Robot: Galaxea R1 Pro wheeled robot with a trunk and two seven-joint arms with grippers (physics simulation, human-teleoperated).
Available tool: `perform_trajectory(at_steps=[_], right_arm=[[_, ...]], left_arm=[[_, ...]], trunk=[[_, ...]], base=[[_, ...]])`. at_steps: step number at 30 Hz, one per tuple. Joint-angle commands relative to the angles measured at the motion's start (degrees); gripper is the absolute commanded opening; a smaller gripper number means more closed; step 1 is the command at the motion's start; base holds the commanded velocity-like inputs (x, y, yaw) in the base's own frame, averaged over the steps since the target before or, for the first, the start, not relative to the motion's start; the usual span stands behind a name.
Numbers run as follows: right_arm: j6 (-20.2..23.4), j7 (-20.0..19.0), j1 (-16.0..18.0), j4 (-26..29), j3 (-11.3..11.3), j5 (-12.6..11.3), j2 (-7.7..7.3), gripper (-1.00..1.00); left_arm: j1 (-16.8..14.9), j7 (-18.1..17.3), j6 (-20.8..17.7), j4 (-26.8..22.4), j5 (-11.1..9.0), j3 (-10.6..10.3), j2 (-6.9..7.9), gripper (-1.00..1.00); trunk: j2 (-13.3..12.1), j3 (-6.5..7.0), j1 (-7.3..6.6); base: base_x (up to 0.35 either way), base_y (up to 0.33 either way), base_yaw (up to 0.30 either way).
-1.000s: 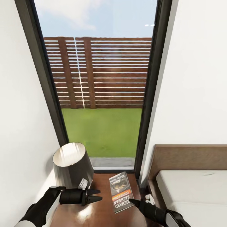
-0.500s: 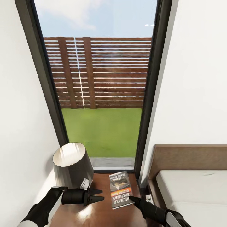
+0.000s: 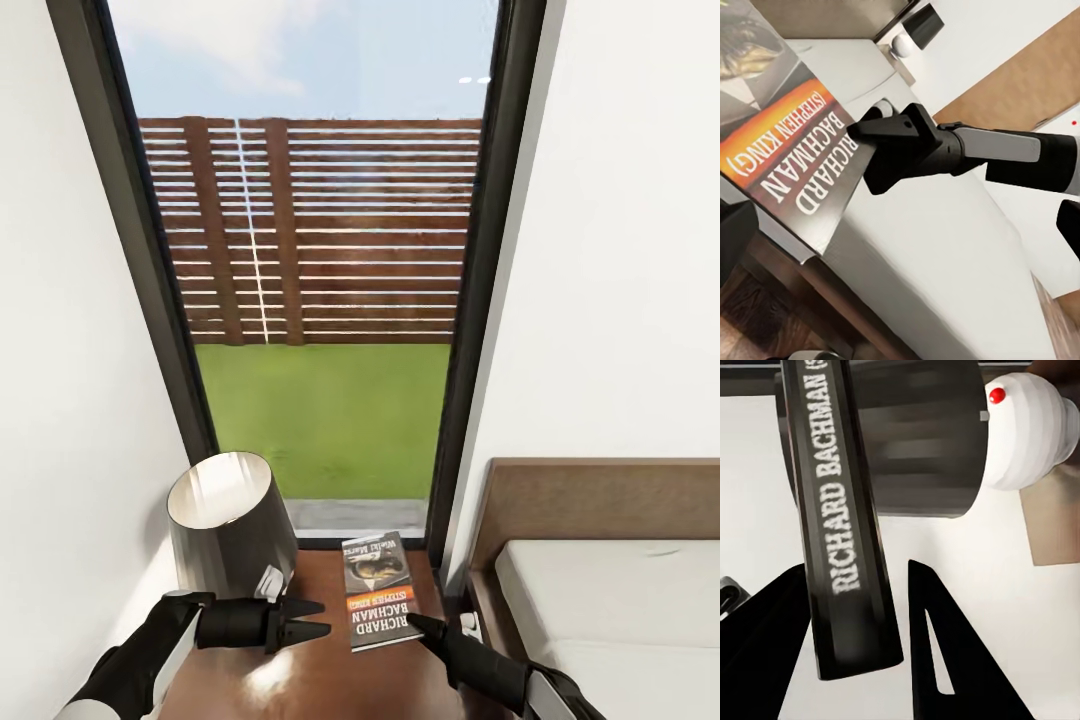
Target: In the bedroom, move the book from the bed onto either nightstand, and place the two sandals side by side next to the bed.
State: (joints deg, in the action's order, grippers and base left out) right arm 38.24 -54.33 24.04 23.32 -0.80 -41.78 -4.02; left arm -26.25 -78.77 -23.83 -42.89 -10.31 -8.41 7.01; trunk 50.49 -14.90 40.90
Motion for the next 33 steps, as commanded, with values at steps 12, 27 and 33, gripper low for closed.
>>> perform_trajectory(at_steps=[12, 27, 33], right_arm=[[0.3, 0.2, 0.0, 0.0, -0.1, -0.2, -0.02, -1.0], [-0.1, 0.3, 0.0, 0.0, -0.1, 0.0, 0.07, -1.0], [-0.4, 0.2, 0.0, -0.1, -0.1, 0.0, 0.07, -1.0]], left_arm=[[-0.1, 0.1, -0.6, 0.0, -0.4, -0.4, 0.03, 1.0], [0.0, 0.3, -0.6, 0.0, -0.4, -0.4, 0.03, 1.0], [-0.1, 0.2, -0.6, 0.0, -0.4, -0.4, -0.54, 1.0]], trunk=[[4.9, -2.23, 2.64], [10.9, -4.92, 5.94], [13.3, -6.0, 7.26]], base=[[0.0, 0.0, 0.0], [0.0, 0.0, 0.0], [0.0, 0.0, 0.0]])
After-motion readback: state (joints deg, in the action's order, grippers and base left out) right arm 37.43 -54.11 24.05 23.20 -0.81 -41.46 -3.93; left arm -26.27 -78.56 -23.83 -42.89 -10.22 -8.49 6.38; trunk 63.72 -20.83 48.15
